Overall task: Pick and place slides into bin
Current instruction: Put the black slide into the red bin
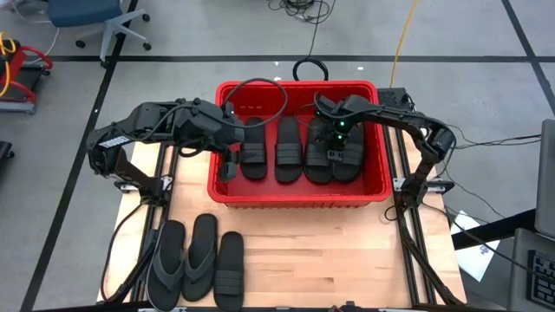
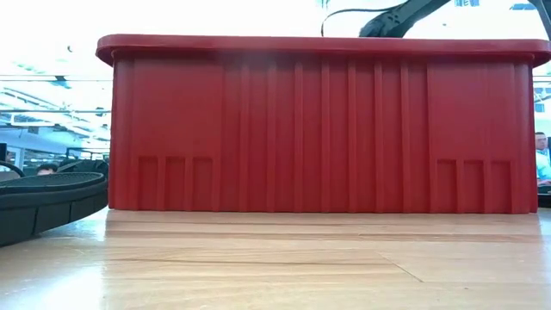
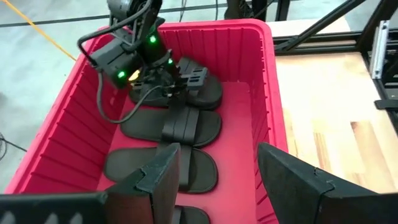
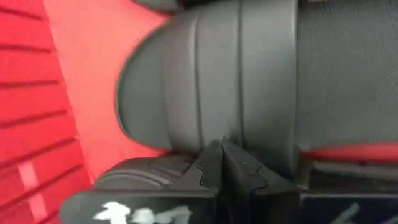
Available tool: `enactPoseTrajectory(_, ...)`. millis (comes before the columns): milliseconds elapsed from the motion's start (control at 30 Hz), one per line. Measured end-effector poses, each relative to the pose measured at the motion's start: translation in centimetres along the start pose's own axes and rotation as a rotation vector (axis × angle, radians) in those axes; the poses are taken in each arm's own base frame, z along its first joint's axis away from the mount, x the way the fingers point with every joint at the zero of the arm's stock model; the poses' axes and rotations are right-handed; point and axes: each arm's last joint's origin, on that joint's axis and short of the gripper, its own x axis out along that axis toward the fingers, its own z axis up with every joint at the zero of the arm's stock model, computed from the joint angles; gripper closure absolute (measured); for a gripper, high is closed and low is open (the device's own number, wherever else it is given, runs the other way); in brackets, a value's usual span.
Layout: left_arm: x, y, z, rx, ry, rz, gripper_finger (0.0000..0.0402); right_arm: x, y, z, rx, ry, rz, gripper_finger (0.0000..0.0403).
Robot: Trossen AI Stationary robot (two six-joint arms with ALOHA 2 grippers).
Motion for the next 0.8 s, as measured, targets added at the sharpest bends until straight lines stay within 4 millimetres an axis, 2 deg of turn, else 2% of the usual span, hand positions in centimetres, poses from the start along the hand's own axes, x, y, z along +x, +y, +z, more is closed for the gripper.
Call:
enactPoseTrajectory(300,0.0,0.1,0.0,0.008,0.0,0.011,0.019,-2.2,1.1,-1.2,-0.04,-0.016,0.016,0.0403)
enactPoseTrajectory(500,0.0,0.1,0.0,0.022,0.0,0.011,0.019,-4.4,1.8,-1.1,-0.041,-0.166,-0.029,0.0403)
enactPoseTrajectory(633,0.0,0.1,-0.1,0.002,0.012,0.015,0.019,-7.5,3.9,-1.1,-0.079,-0.401,0.043,0.0403)
enactPoseTrajectory(800,-0.1,-0.6,-0.6,0.055,0.063,-0.034,0.0192,-13.7,8.5,-1.6,-0.166,-0.809,0.156,0.0403)
